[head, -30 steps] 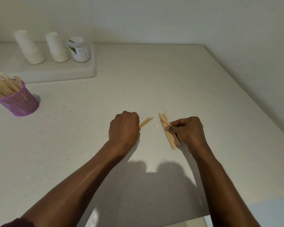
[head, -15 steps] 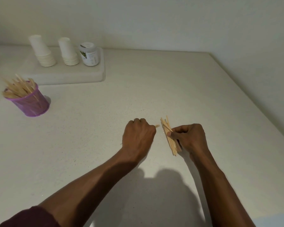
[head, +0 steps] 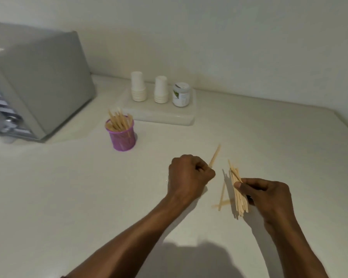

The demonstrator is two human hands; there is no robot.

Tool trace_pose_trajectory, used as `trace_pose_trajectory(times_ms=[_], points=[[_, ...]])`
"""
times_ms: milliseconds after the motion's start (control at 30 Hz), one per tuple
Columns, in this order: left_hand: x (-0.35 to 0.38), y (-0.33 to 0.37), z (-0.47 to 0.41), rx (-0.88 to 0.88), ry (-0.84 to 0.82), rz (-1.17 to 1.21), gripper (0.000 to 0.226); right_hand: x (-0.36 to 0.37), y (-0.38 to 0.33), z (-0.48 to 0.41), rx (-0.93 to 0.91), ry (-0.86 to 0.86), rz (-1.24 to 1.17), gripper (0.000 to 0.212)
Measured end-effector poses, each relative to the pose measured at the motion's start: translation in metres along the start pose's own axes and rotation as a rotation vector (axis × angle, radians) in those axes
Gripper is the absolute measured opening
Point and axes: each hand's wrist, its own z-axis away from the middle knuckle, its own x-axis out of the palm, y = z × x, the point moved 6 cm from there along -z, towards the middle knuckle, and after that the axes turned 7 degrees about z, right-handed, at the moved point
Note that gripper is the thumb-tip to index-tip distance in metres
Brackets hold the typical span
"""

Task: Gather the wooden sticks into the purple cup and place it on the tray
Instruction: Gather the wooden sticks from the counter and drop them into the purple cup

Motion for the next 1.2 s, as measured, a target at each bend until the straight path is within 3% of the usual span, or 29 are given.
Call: trace_pose_trajectory(times_ms=[200, 467, 733, 1000, 1200], points=[[-0.111, -0.019, -0.027, -0.052, 0.322, 0.332, 0.009, 0.061, -0.065, -0.001, -0.125, -0.107, -0.141, 0.015], [-0.23, -0.036, -0.077, 0.067, 0.634, 0.414, 0.008, 0.171, -0.185, -0.015, -0.294, -0.224, -0.343, 0.016], [-0.246, -0.083, -0.122, 0.096, 0.731, 0.399, 0.011, 0.277, -0.256, -0.036, -0.402, -0.231, -0.404, 0.019], [-0.227, -0.1, -0.118, 0.194, 0.774, 0.285, 0.009, 0.317, -0.245, -0.048, -0.586, -0.117, -0.315, 0.021], [-0.214, -0.114, -0.105, 0.087, 0.839, 0.276, 0.016, 0.328, -0.225, -0.045, -0.642, -0.103, -0.291, 0.017]])
